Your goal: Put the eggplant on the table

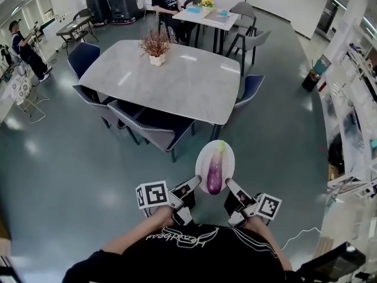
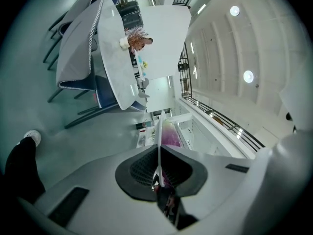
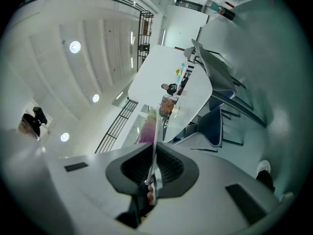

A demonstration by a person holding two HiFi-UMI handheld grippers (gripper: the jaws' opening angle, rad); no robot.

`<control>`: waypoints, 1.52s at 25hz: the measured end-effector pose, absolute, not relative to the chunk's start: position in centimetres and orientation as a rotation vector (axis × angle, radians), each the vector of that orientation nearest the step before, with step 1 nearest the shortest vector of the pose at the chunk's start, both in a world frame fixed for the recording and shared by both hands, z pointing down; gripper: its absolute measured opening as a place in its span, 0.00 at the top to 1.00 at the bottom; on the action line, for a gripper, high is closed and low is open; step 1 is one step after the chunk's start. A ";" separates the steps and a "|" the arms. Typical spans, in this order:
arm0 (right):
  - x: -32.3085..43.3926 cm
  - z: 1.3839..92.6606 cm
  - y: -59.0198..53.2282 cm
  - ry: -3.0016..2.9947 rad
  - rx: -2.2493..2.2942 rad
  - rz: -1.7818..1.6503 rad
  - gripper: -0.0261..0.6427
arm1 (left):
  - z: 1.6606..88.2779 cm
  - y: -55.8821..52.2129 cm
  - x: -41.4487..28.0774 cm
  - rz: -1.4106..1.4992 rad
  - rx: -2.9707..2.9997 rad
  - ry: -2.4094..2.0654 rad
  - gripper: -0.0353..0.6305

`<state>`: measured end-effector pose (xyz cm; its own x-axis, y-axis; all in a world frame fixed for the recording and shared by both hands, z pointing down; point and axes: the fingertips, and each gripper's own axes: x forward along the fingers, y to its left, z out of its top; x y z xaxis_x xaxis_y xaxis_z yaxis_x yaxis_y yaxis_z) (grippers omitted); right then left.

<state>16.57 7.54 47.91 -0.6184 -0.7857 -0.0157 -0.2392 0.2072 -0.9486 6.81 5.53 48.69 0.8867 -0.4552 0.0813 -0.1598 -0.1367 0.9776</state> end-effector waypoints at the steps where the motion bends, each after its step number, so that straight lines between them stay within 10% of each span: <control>1: 16.5 47.8 7.0 1.985 -0.941 -1.410 0.91 | 48.6 5.1 6.8 -0.275 1.713 -0.479 0.92; 38: 13.7 46.4 -26.6 1.910 -0.962 -1.370 0.91 | 46.6 -29.3 4.1 -0.198 1.749 -0.465 0.92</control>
<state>13.66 -26.62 46.36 -0.5625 -0.8251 -0.0533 -0.2139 0.2076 -0.9545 4.08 -29.25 46.63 0.9039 -0.4115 0.1171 -0.2006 -0.1659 0.9655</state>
